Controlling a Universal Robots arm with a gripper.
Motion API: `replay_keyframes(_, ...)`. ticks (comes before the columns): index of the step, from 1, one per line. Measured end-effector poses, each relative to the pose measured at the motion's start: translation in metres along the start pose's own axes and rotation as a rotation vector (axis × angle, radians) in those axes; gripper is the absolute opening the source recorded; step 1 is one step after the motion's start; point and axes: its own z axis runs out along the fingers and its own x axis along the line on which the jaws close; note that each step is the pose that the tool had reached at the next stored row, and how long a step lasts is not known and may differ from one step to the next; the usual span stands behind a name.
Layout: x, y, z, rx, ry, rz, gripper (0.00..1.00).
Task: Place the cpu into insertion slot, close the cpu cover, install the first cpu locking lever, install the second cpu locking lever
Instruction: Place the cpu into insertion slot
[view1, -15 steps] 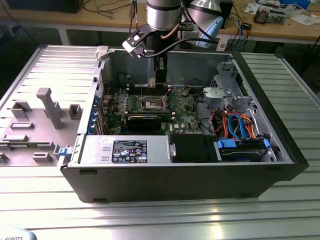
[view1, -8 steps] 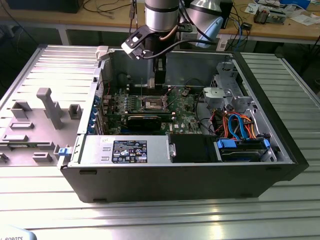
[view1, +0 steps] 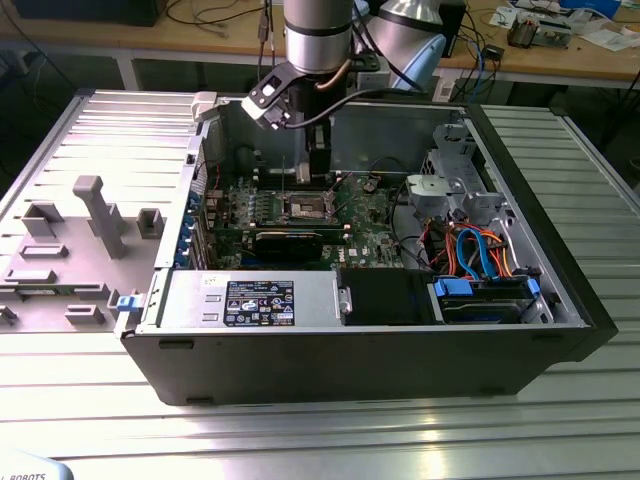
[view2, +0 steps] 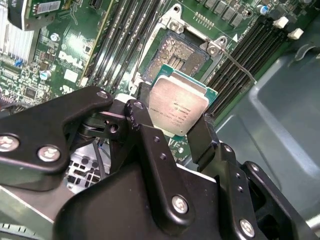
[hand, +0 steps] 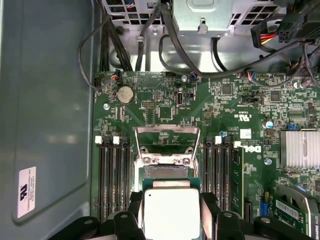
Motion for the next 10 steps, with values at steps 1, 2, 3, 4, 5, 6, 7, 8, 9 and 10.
replay_keyframes(1, -0.0001, -0.0003, 0.0026, 0.0001, 0.0000, 0.000, 0.54)
replay_keyframes(2, -0.0001, -0.0005, 0.0051, -0.0001, 0.0001, 0.000, 0.54)
replay_keyframes(3, -0.0001, -0.0007, 0.0071, 0.0000, 0.0000, 0.000, 0.54)
replay_keyframes(4, -0.0002, -0.0009, 0.0097, 0.0001, -0.0001, 0.000, 0.54)
replay_keyframes(5, -0.0002, -0.0010, 0.0114, 0.0001, -0.0001, 0.000, 0.54)
replay_keyframes(6, -0.0003, -0.0011, 0.0135, 0.0001, -0.0001, 0.000, 0.54)
replay_keyframes(7, -0.0003, -0.0013, 0.0169, 0.0000, 0.0000, 0.000, 0.54)
replay_keyframes(8, -0.0003, -0.0014, 0.0187, 0.0000, 0.0000, 0.000, 0.54)
replay_keyframes(9, -0.0004, -0.0015, 0.0199, 0.0000, 0.0000, 0.000, 0.54)
replay_keyframes(10, -0.0004, -0.0015, 0.0205, 0.0000, 0.0000, 0.000, 0.54)
